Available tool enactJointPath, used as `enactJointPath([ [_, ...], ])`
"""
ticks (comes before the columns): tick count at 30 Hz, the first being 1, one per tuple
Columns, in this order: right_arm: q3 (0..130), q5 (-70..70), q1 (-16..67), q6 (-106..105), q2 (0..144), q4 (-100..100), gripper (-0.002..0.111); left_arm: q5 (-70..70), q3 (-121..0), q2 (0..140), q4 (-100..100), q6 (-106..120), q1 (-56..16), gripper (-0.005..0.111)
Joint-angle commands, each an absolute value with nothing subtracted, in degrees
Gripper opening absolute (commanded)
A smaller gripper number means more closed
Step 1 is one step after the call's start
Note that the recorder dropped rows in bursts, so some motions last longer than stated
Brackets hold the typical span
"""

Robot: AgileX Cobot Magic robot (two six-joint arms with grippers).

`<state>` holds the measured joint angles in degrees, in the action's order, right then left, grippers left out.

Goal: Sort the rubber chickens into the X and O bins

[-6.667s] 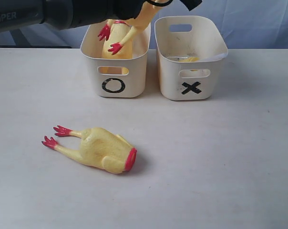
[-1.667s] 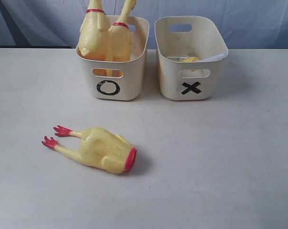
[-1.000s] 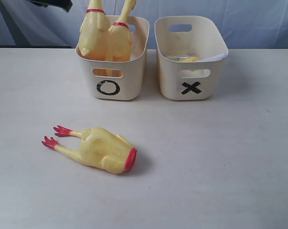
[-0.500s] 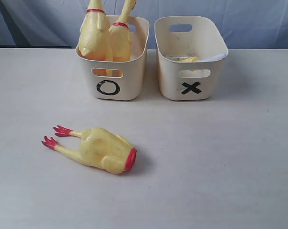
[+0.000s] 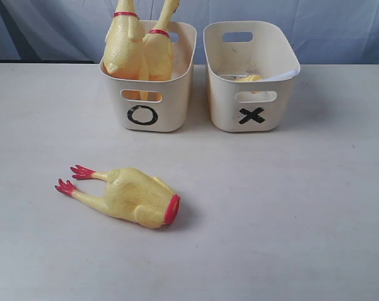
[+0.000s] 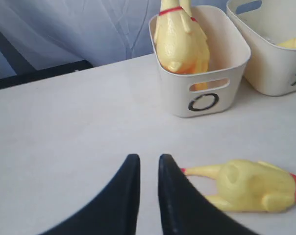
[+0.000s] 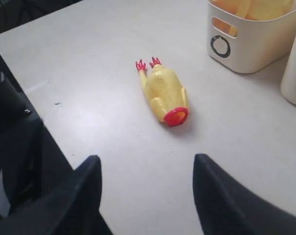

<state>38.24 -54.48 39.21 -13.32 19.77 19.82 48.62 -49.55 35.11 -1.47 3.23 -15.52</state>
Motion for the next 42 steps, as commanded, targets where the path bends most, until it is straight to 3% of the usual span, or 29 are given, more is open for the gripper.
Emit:
enactJointPath([
  [1, 38.02, -48.7, 39.48, -15.73, 24.97, 17.84, 0.053, 50.98, -42.75, 24.21, 6.12, 4.57, -15.55, 0.014],
  [15, 39.03, -31.31, 39.48, -26.36, 53.06, 17.4, 0.053, 64.73, -37.2, 0.0, 12.82, 5.11, -15.55, 0.014],
  [22, 45.34, -26.14, 39.48, -30.32, 69.49, 20.37, 0.053, 68.22, -37.05, 0.0, 15.4, 5.11, -15.55, 0.014],
  [30, 56.41, -29.32, 39.48, -33.0, 85.31, 22.96, 0.053, 68.22, -37.05, 0.0, 16.56, 5.22, -15.55, 0.014],
  [42, 62.44, -30.7, 44.63, -36.19, 100.12, 23.42, 0.053, 68.16, -37.05, 0.0, 16.54, 5.34, -15.55, 0.014],
])
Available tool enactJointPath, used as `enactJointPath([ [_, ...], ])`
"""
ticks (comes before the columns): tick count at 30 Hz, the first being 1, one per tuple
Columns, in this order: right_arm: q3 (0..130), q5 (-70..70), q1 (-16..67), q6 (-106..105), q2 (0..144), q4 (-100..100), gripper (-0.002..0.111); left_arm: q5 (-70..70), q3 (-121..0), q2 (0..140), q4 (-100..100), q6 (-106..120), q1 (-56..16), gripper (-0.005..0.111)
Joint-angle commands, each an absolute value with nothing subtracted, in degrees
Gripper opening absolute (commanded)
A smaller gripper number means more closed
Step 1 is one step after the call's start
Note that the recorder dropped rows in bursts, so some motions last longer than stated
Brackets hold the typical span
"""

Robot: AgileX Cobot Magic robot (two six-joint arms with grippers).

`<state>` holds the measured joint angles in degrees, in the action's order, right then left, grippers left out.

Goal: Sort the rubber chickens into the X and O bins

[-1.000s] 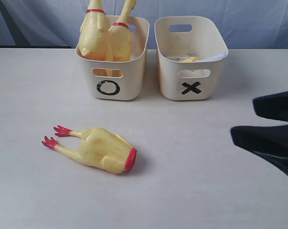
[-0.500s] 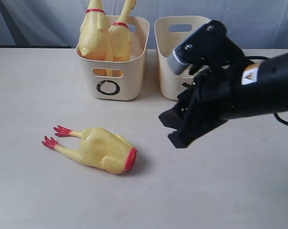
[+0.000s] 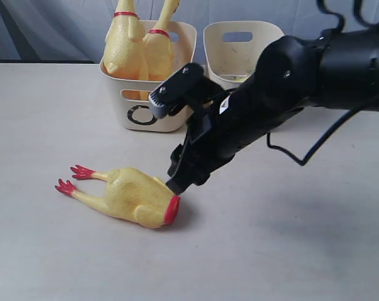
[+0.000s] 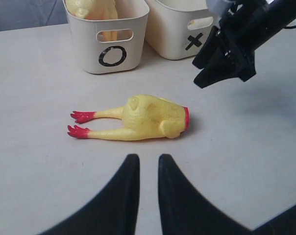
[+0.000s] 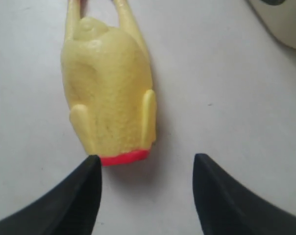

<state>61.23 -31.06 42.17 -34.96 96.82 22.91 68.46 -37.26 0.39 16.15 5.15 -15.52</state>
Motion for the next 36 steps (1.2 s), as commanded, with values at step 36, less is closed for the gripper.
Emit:
enactJointPath([
  [36, 62.6, -23.2, 46.08, -30.79, 110.54, 24.7, 0.036, 68.27, -37.05, 0.0, 16.68, 6.55, -15.55, 0.014],
])
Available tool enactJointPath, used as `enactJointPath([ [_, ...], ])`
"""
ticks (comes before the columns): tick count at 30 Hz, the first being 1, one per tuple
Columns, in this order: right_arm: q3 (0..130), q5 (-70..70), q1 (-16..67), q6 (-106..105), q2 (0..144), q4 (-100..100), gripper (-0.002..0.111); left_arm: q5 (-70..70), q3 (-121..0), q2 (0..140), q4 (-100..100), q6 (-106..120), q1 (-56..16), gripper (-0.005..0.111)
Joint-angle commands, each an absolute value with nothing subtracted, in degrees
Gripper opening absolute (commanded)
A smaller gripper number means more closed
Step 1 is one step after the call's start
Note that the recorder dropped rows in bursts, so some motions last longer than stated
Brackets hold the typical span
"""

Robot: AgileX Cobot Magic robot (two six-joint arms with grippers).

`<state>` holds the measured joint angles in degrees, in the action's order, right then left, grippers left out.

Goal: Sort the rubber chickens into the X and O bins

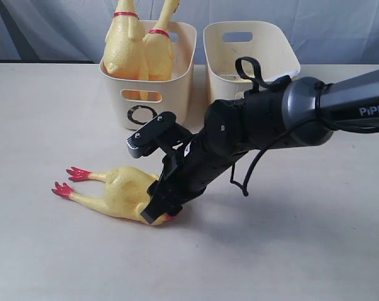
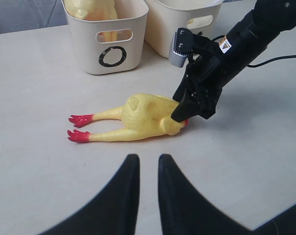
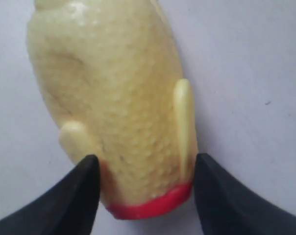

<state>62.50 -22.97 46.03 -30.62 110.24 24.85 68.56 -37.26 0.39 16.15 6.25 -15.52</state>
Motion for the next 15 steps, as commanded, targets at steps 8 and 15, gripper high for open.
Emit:
enactJointPath([
  [8, 62.6, -23.75, 46.08, -30.79, 110.54, 24.7, -0.001, 68.35, -37.05, 0.0, 16.68, 6.66, -15.55, 0.014],
  [15, 62.6, -25.36, 46.08, -30.79, 107.61, 26.65, -0.001, 68.51, -37.05, 0.0, 16.48, 6.66, -15.55, 0.014],
])
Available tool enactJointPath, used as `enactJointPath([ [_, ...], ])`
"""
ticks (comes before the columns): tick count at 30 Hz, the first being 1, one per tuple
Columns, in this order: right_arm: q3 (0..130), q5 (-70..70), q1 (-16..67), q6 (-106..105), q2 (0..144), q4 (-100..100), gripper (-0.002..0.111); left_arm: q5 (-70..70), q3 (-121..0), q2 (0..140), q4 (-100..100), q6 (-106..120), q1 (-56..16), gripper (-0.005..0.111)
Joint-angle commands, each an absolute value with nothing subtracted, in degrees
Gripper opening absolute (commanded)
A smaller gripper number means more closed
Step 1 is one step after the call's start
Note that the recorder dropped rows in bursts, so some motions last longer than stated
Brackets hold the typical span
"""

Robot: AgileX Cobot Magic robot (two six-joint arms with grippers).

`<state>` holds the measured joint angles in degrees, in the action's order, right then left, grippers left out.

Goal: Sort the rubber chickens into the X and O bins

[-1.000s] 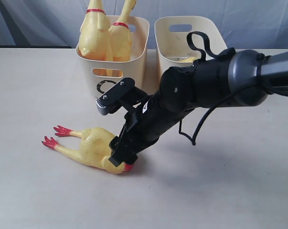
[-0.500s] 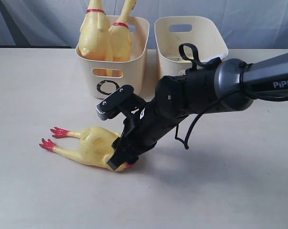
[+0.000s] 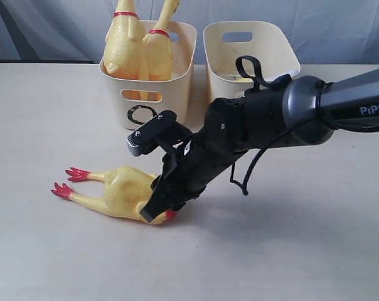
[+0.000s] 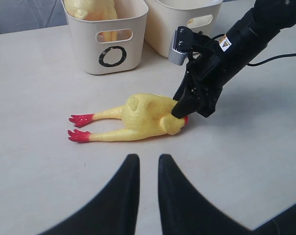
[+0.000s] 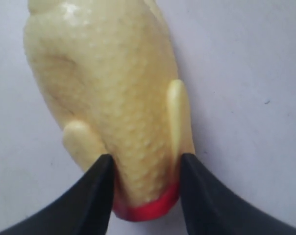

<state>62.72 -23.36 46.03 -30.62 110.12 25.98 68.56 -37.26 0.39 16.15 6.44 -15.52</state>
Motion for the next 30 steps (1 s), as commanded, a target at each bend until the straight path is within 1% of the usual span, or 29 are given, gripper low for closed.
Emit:
enactJointPath([
  [1, 62.6, -25.67, 46.08, -30.79, 106.9, 26.89, -0.001, 68.51, -37.05, 0.0, 16.48, 6.66, -15.55, 0.014],
  [10, 62.6, -29.43, 46.08, -29.75, 95.04, 27.87, -0.001, 68.51, -37.05, 0.0, 16.48, 6.66, -15.55, 0.014],
  [13, 62.6, -31.13, 46.08, -29.75, 93.69, 27.87, -0.001, 68.51, -37.05, 0.0, 16.48, 6.66, -15.55, 0.014],
  [20, 62.5, -42.81, 46.08, -23.89, 97.68, 24.06, -0.001, 68.51, -37.05, 0.0, 16.48, 6.66, -15.55, 0.014],
  [25, 62.5, -43.52, 46.08, -23.61, 100.6, 22.44, 0.0, 68.5, -37.05, 0.0, 15.98, 6.66, -15.55, 0.014],
  [26, 62.5, -42.65, 46.08, -23.61, 101.08, 22.18, 0.002, 68.5, -37.05, 0.0, 15.98, 6.66, -15.55, 0.014],
  [28, 62.5, -41.38, 46.08, -25.18, 101.99, 22.18, 0.014, 68.5, -37.05, 0.0, 15.94, 6.66, -15.55, 0.014],
  [30, 62.5, -40.33, 46.08, -27.29, 102.95, 22.18, 0.031, 68.5, -37.05, 0.0, 15.94, 6.66, -15.55, 0.014],
])
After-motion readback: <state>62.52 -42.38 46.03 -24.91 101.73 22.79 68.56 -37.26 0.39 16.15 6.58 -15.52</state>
